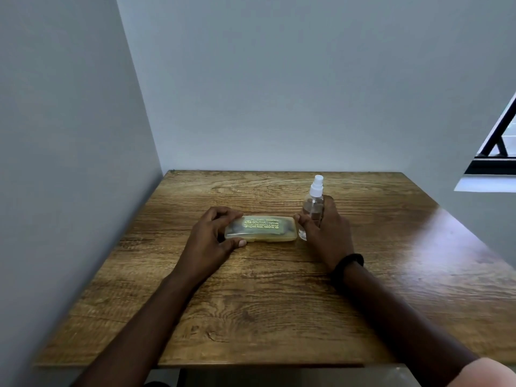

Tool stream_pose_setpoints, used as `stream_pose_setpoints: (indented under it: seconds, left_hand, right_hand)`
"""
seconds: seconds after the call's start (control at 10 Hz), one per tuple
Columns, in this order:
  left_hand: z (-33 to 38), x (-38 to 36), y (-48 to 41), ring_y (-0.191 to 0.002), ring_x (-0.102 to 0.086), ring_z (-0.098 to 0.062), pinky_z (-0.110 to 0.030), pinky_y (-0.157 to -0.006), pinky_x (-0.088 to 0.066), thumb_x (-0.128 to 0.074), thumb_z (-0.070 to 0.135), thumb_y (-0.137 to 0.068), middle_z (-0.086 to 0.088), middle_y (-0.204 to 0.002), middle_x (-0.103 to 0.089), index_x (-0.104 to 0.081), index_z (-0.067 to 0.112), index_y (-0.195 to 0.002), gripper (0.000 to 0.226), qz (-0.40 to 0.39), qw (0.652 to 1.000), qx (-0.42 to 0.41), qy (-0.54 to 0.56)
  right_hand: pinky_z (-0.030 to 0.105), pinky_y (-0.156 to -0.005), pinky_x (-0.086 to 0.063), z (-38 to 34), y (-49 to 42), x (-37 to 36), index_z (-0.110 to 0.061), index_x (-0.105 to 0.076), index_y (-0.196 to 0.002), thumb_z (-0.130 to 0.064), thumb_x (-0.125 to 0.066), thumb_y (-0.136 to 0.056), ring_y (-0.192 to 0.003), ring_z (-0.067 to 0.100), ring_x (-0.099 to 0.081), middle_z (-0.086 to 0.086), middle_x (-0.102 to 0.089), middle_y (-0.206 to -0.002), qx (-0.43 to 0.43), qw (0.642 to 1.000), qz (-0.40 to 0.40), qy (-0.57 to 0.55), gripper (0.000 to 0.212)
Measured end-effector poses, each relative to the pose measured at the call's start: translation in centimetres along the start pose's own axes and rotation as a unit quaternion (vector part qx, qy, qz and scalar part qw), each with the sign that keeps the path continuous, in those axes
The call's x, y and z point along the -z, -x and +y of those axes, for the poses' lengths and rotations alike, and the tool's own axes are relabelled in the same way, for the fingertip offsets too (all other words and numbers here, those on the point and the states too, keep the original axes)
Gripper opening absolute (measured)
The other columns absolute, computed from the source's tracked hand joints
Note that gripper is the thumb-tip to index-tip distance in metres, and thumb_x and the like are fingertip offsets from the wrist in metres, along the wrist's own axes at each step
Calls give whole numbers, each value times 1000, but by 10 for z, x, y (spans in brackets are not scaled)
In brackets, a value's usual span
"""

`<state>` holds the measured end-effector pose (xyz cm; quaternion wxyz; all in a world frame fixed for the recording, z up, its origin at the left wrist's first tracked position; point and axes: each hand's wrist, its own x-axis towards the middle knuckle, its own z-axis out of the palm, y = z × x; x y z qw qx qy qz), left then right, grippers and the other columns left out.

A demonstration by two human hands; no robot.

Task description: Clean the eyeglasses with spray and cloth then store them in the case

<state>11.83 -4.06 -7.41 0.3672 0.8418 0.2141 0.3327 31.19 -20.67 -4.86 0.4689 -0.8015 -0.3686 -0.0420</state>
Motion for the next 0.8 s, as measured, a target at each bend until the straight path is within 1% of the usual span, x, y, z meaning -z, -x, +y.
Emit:
stream_pose_setpoints:
  seconds: [0.1,0.2,0.3,0.4,0.5,0.6,0.7,0.8]
  left_hand:
    - [0,0,0,-123,-55,-2,-25,-99,-55,-87,15,-81,16,-129,-56,-68,22,-135,59,-4,1000,-1,-9]
    - [0,1,0,-123,-55,-5,-34,-102,-54,-87,18,-81,19,-129,-56,-66,25,-137,61,-10,1000,-6,-20]
    - [0,1,0,-124,-55,-8,-40,-104,-54,-86,20,-81,17,-131,-57,-65,27,-139,62,-15,999,-6,-31]
    - [-1,1,-1,-125,-54,-11,-44,-103,-54,-86,22,-81,17,-131,-57,-65,28,-138,61,-16,999,-4,-33]
    - [-3,0,-1,-127,-54,-14,-46,-103,-54,-86,25,-83,18,-132,-56,-64,30,-139,60,-22,999,1,-28]
    - [-1,-1,2,-126,-55,-14,-43,-99,-57,-84,33,-85,16,-132,-54,-63,30,-140,59,-24,999,6,-24]
    - [1,0,2,-123,-57,-14,-42,-93,-60,-78,42,-90,15,-131,-55,-63,29,-139,54,-11,1000,14,-9]
    - [4,1,4,-123,-56,-13,-42,-93,-60,-73,47,-93,13,-131,-56,-62,29,-140,51,9,1000,13,-14]
  right_hand:
    - [42,-77,-58,0,0,-1,-9,-52,-126,-29,-76,-89,-84,18,-64,-4,-65,-95,-4,1000,1,-1,49]
    - [42,-77,-59,1,0,-2,-10,-51,-128,-31,-77,-88,-88,22,-68,4,-71,-103,-3,1000,3,1,52]
    - [39,-76,-58,2,0,-2,-9,-52,-128,-31,-77,-88,-88,22,-68,6,-72,-106,2,1000,6,-5,52]
    - [30,-71,-50,2,0,-3,-9,-53,-125,-32,-77,-88,-86,20,-66,3,-69,-100,2,1000,8,-5,50]
    - [30,-75,-53,3,1,-3,-12,-51,-131,-35,-79,-85,-90,19,-68,-3,-67,-101,-16,999,12,-40,59]
    - [28,-83,-50,1,2,-3,-15,-40,-142,-37,-82,-82,-98,16,-65,-2,-66,-112,-40,994,19,-98,76]
    - [34,-91,-51,4,2,-4,-17,-31,-149,-45,-79,-82,-114,23,-62,8,-61,-131,-31,991,26,-126,87]
    - [36,-100,-43,1,5,-2,-19,-26,-152,-60,-71,-77,-131,22,-50,9,-50,-146,-28,987,45,-150,97]
